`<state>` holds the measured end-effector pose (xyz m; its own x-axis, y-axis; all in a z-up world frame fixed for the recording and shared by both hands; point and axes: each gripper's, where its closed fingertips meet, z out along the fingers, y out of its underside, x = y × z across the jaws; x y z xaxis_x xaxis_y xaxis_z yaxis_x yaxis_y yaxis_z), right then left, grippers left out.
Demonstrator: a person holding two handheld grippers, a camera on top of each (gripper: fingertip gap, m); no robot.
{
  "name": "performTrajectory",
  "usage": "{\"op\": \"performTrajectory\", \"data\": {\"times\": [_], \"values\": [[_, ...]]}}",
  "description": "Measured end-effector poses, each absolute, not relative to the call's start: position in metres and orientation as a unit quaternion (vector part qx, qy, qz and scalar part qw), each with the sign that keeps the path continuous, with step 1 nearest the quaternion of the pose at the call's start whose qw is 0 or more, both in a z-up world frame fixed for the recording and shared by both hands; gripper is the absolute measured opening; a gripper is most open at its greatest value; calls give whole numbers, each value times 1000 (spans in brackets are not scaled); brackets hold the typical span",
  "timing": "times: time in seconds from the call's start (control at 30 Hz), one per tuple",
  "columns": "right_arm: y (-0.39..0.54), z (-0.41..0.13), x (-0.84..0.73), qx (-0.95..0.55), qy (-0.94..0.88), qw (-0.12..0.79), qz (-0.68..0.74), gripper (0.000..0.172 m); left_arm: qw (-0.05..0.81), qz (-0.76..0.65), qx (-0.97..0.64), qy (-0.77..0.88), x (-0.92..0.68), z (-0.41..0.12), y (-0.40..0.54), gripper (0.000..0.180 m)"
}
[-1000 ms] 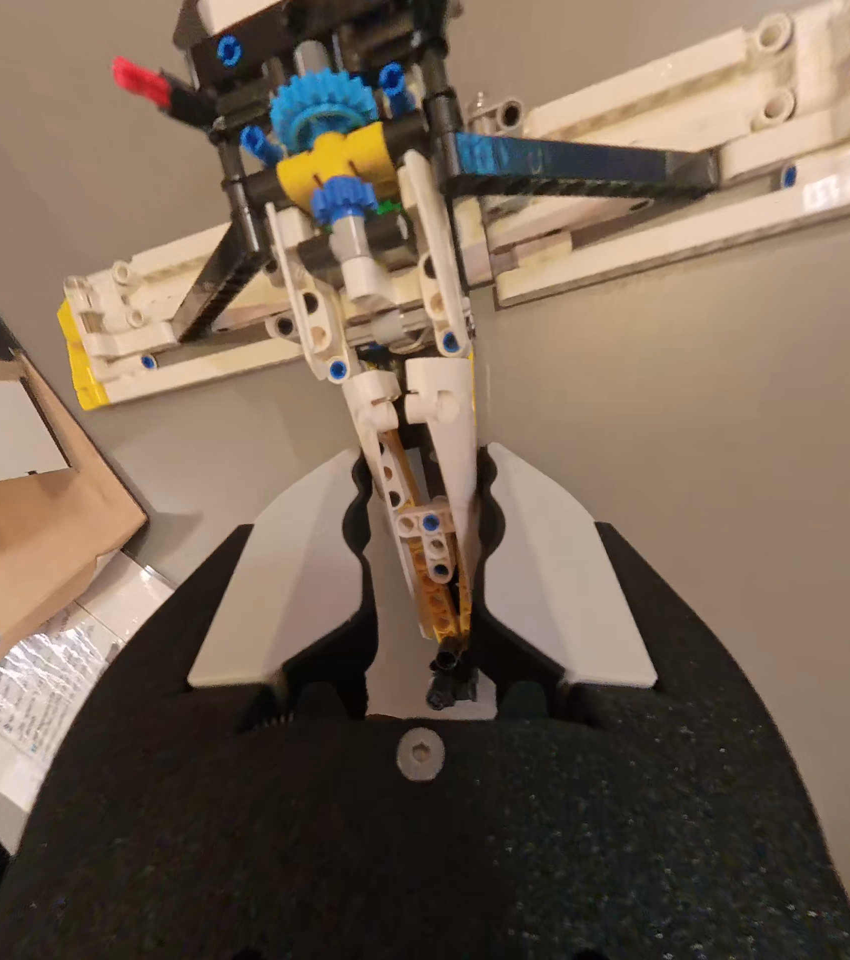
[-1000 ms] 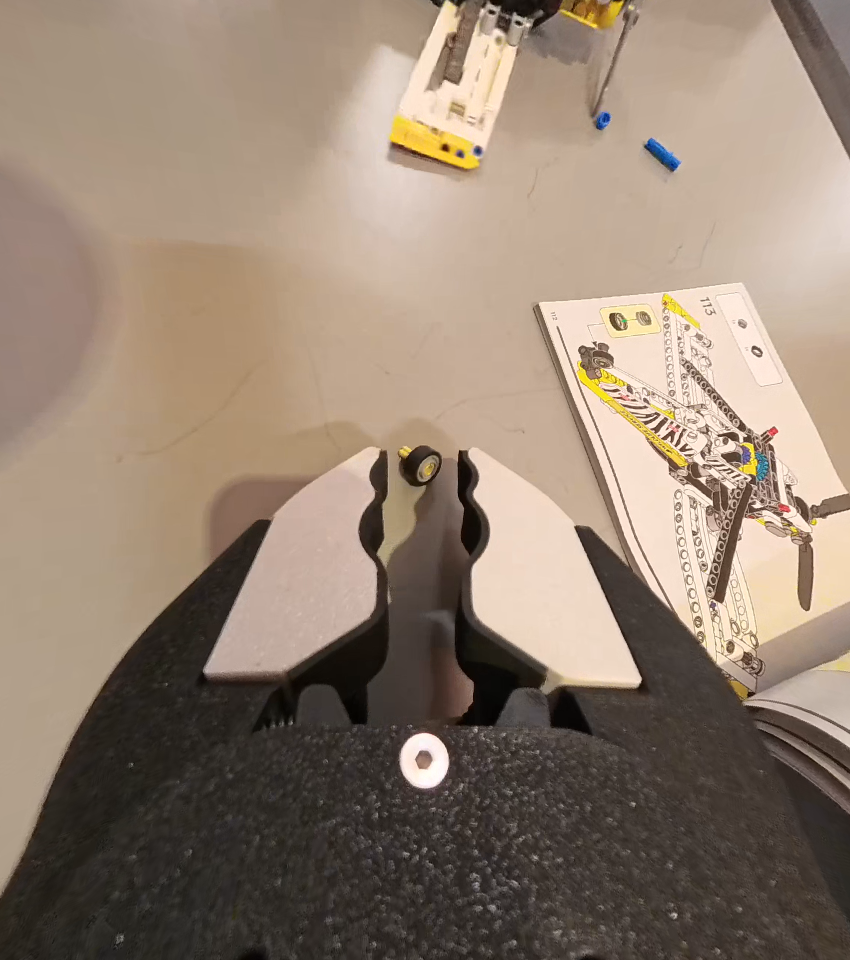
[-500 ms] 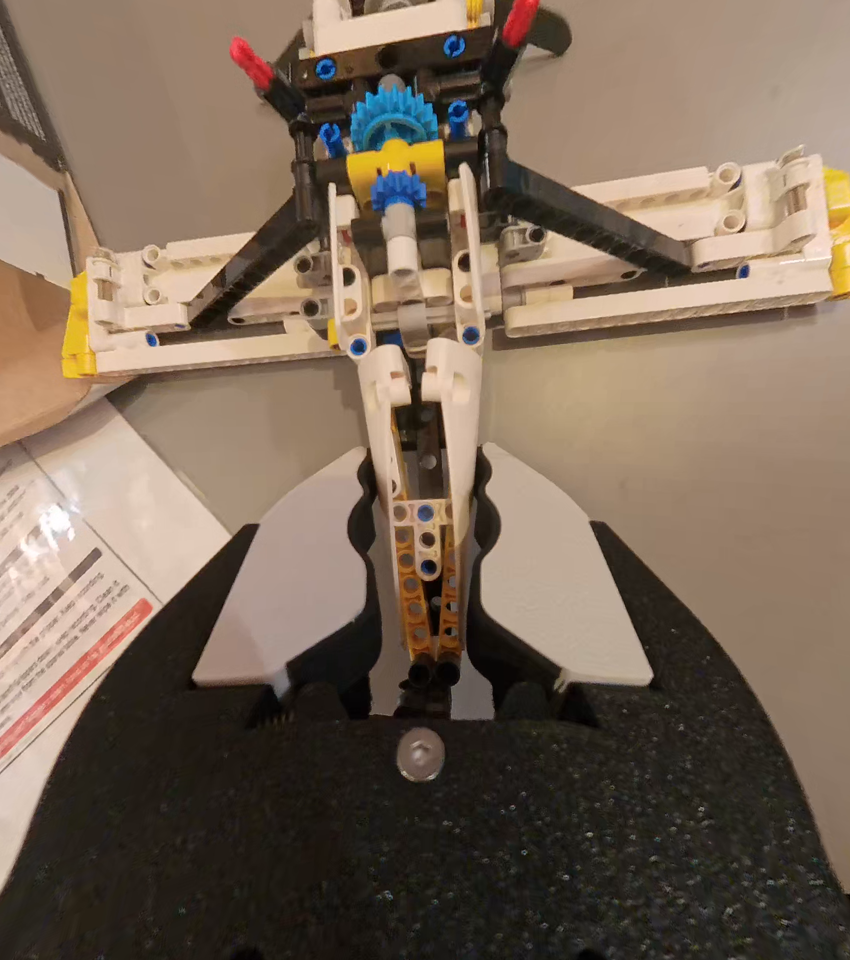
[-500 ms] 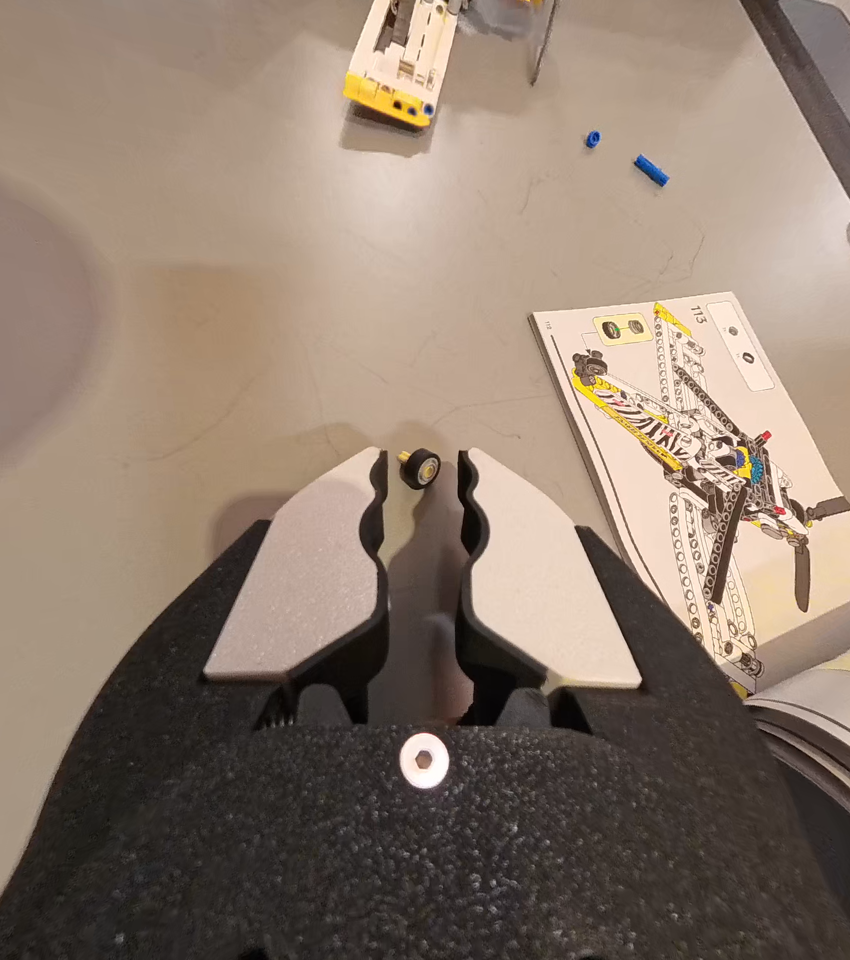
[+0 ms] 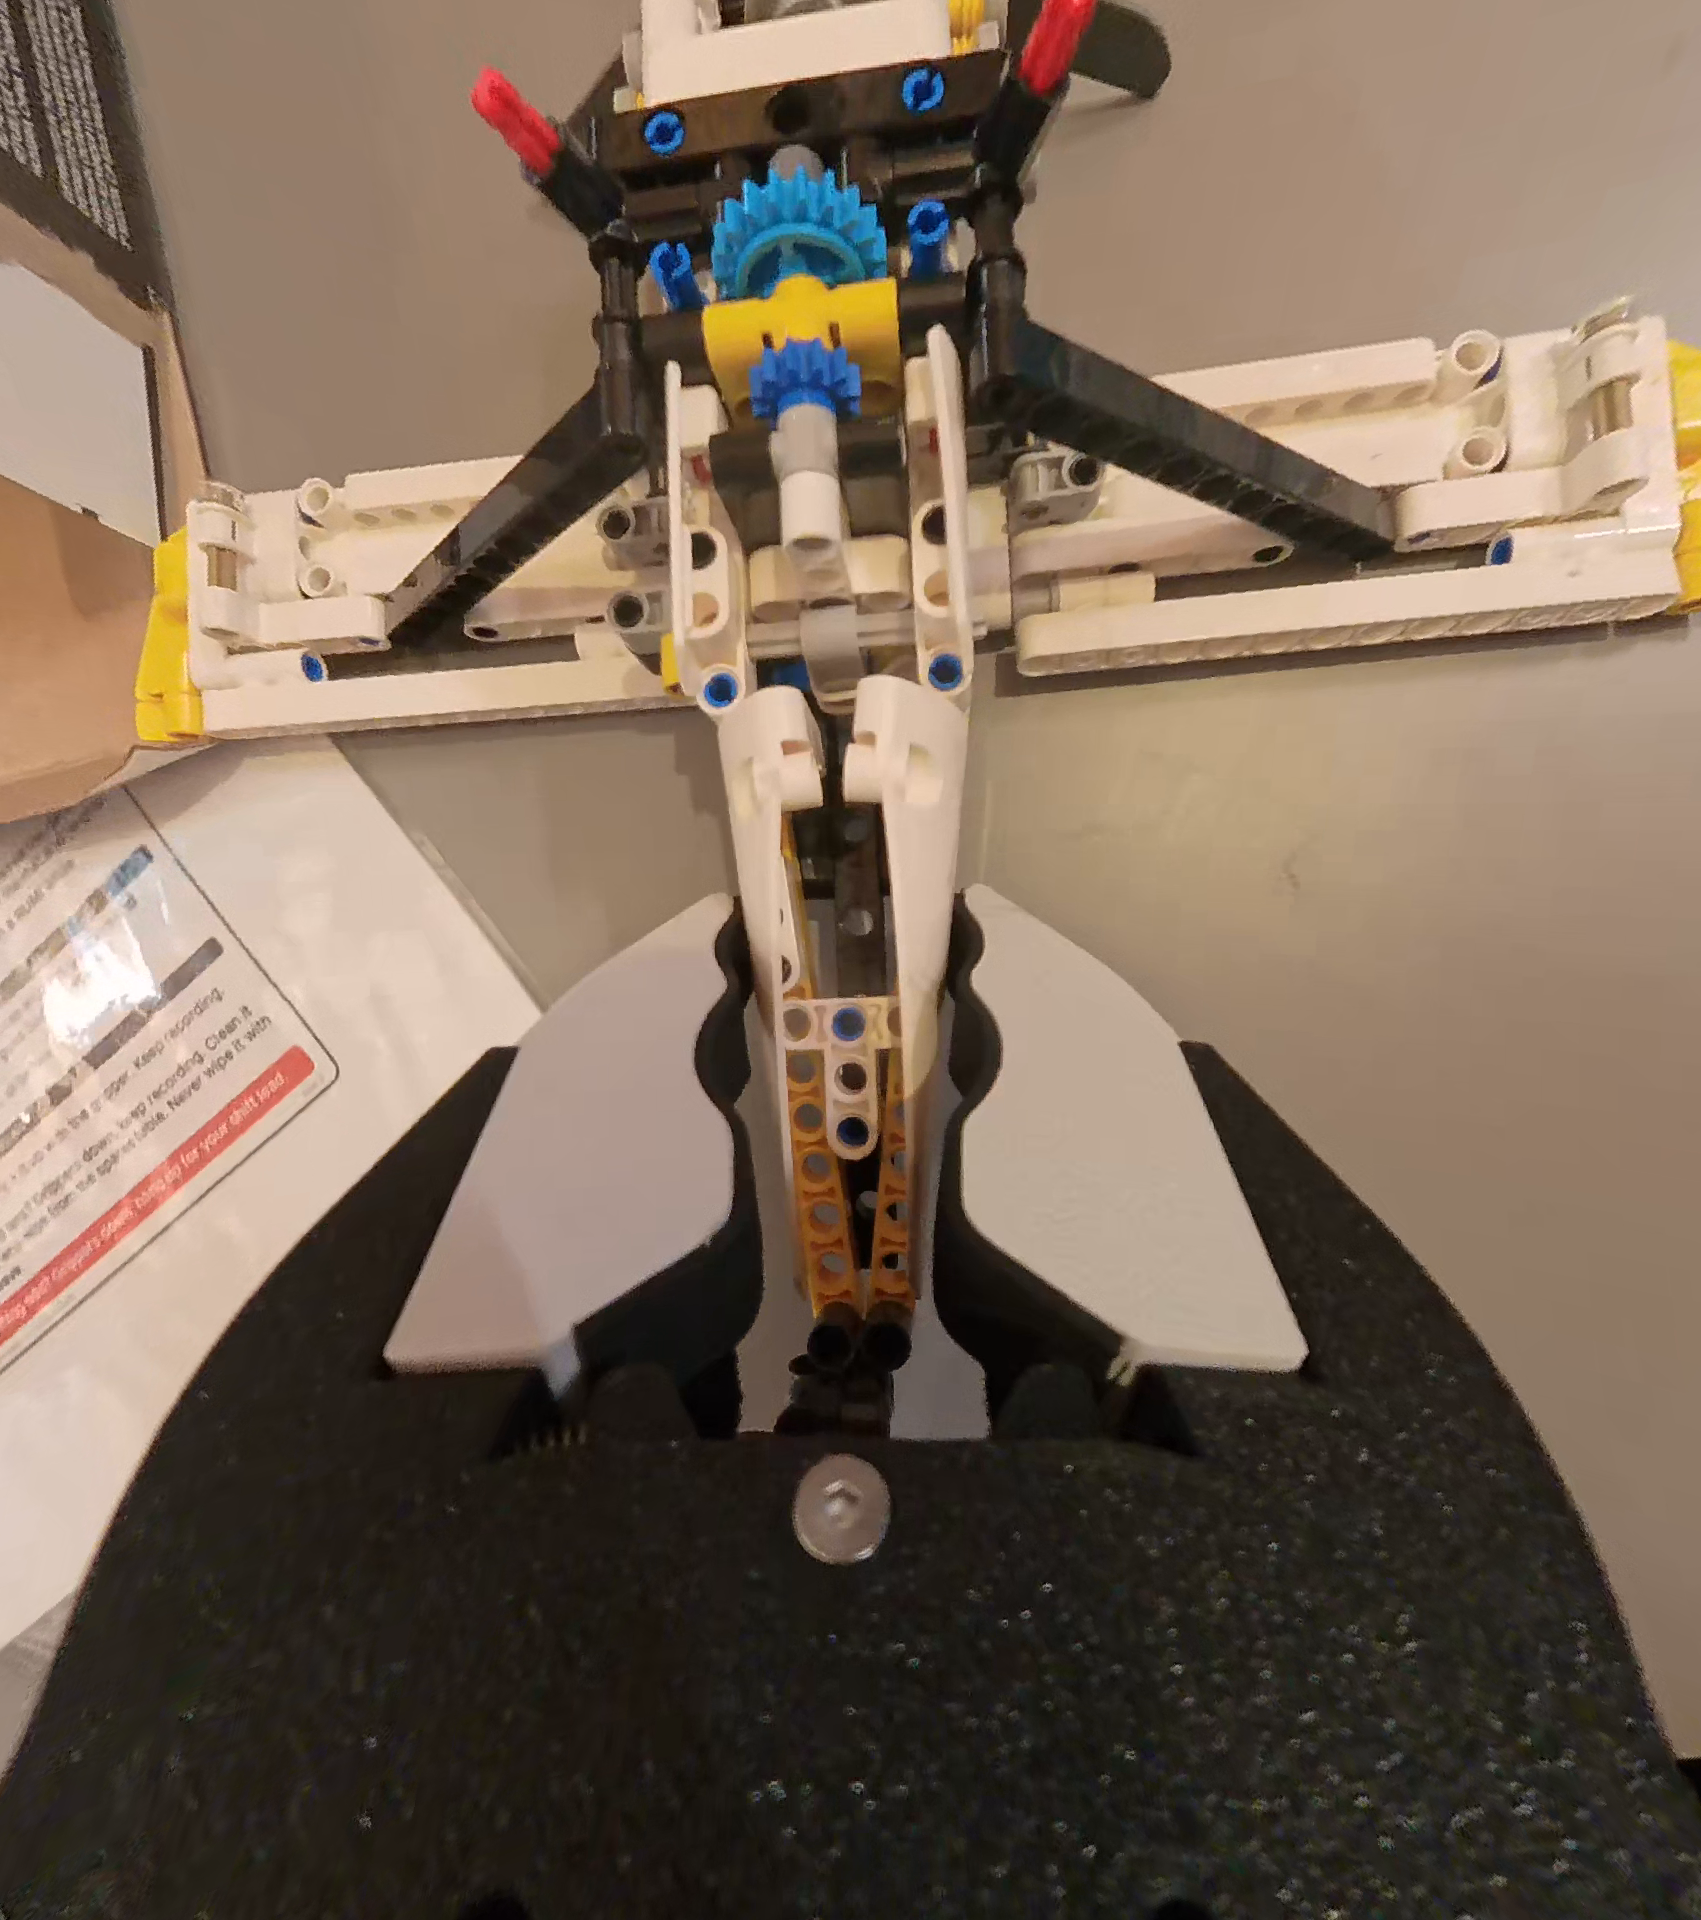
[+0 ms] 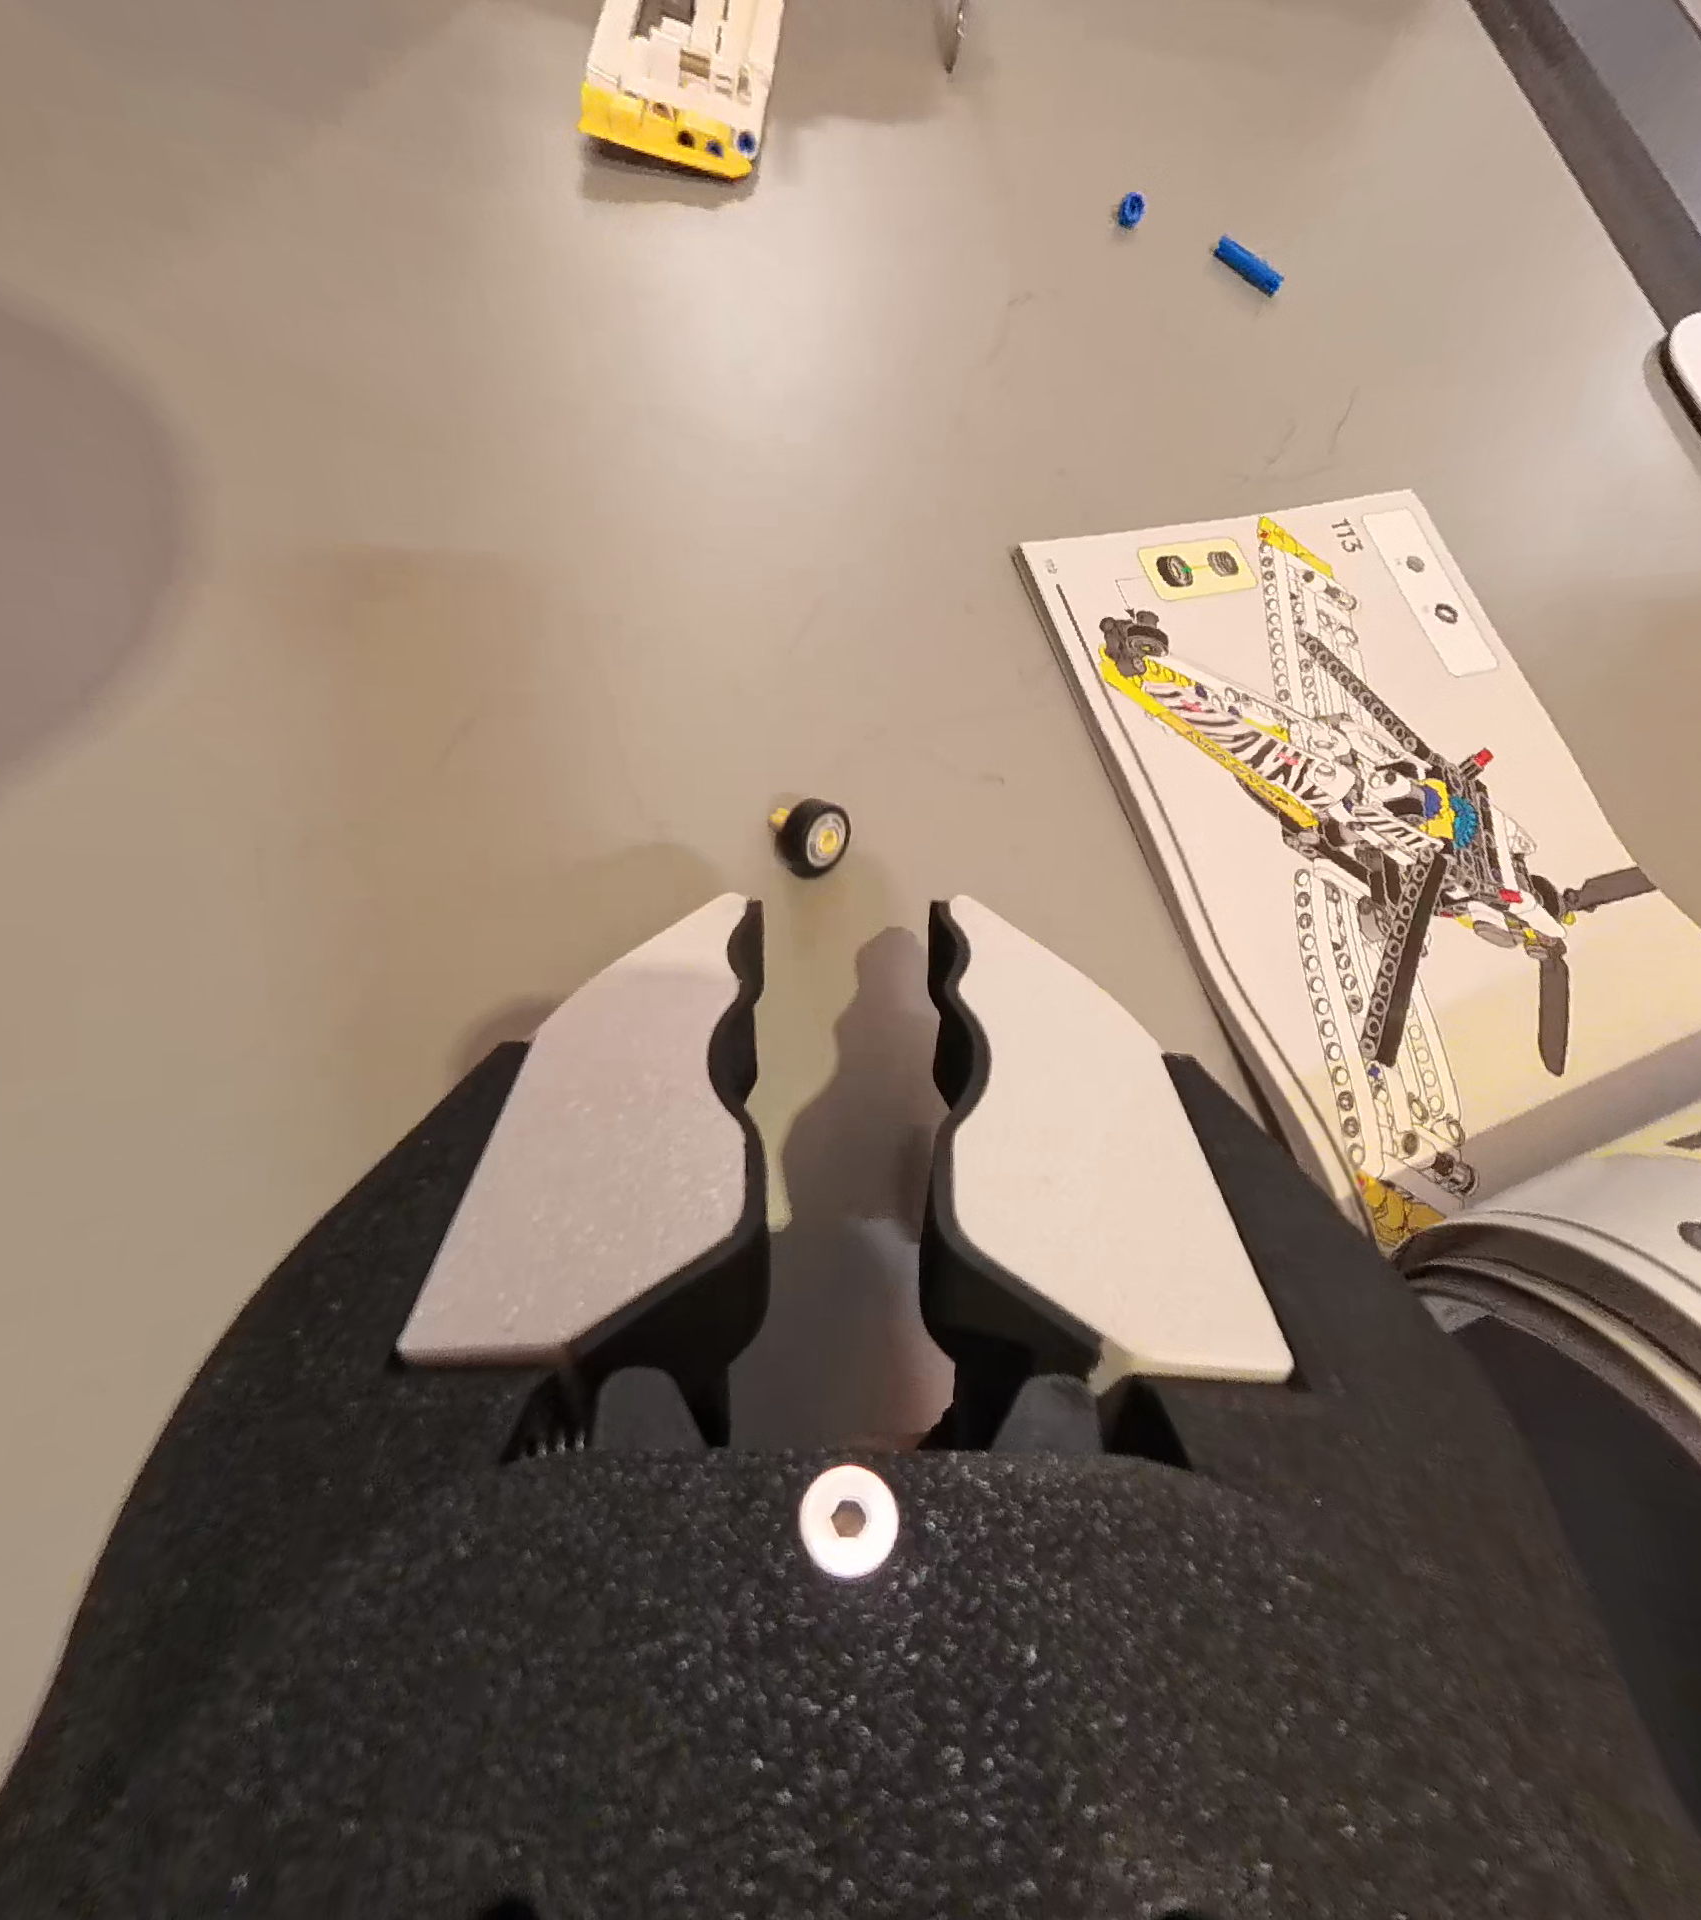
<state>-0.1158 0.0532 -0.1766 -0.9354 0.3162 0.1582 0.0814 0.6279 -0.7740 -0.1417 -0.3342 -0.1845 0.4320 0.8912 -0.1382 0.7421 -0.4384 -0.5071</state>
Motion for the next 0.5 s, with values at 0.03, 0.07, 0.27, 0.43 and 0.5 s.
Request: {"op": "performTrajectory", "data": {"times": [0.03,0.07,0.27,0.43,0.5], "values": [[53,-178,-115,-111,-892,142,415,30,188,199,-823,-498,-140,-184,-336,36],[52,-179,-115,-109,-893,144,412,30,188,201,-821,-500,-139,-184,-337,36],[42,-186,-112,-81,-905,165,385,30,186,212,-815,-507,-136,-188,-336,37],[42,-185,-112,-87,-903,162,389,30,172,285,-808,-487,-139,-154,-336,38],[43,-184,-114,-91,-900,162,393,30,198,322,-808,-451,-145,-125,-320,37]]}}
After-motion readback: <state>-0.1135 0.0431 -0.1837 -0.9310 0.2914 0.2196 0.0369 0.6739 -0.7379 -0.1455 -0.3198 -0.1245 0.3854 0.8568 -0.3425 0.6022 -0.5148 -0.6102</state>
